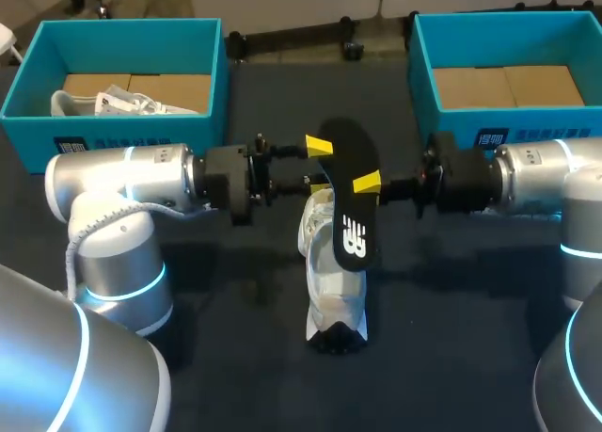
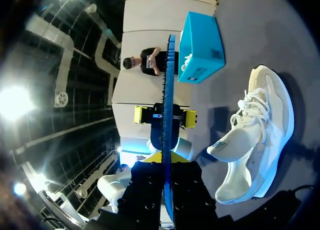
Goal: Take the shoe out of the shoebox, open the shoe tongue, remove and reinsert the insole, then place the shoe into the shoebox
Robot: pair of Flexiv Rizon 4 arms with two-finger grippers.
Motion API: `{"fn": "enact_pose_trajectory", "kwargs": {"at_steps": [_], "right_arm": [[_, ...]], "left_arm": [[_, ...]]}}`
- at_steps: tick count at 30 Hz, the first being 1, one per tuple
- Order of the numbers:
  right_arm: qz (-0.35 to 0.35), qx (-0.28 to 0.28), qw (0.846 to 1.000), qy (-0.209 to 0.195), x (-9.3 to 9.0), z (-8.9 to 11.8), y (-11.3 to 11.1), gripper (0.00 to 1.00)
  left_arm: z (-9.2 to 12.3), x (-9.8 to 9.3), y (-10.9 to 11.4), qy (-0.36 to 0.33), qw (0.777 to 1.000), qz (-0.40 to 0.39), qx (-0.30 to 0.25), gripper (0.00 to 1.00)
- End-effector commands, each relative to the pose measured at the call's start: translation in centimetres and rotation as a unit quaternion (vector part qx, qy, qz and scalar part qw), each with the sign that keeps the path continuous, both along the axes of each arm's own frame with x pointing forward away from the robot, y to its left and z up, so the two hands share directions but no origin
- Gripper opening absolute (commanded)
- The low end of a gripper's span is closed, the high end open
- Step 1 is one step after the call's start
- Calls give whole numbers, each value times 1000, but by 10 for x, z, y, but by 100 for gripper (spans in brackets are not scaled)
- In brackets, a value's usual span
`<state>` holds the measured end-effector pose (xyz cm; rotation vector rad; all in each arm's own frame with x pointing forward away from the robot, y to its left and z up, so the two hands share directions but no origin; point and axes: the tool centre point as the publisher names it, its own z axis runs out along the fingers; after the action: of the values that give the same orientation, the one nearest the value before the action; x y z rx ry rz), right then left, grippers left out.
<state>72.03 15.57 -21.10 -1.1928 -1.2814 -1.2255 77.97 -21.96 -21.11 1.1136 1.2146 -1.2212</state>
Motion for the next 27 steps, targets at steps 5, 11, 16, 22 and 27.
{"fn": "enact_pose_trajectory", "kwargs": {"at_steps": [5,11,16,22,27], "right_arm": [[-1,-1,1000,0,-1,0,1,0],[-1,-1,1000,0,-1,0,1,0],[0,-1,1000,-2,-1,0,2,0],[3,-5,1000,-2,0,-1,3,0],[3,-4,1000,-3,1,-2,3,0]], "left_arm": [[2,-3,-7,-1,1000,15,-1,45],[5,-1,-13,-4,1000,19,-2,45],[5,0,-18,-7,1000,23,1,40],[2,1,-22,-4,1000,22,8,33],[0,1,-24,-5,1000,19,13,25]]}}
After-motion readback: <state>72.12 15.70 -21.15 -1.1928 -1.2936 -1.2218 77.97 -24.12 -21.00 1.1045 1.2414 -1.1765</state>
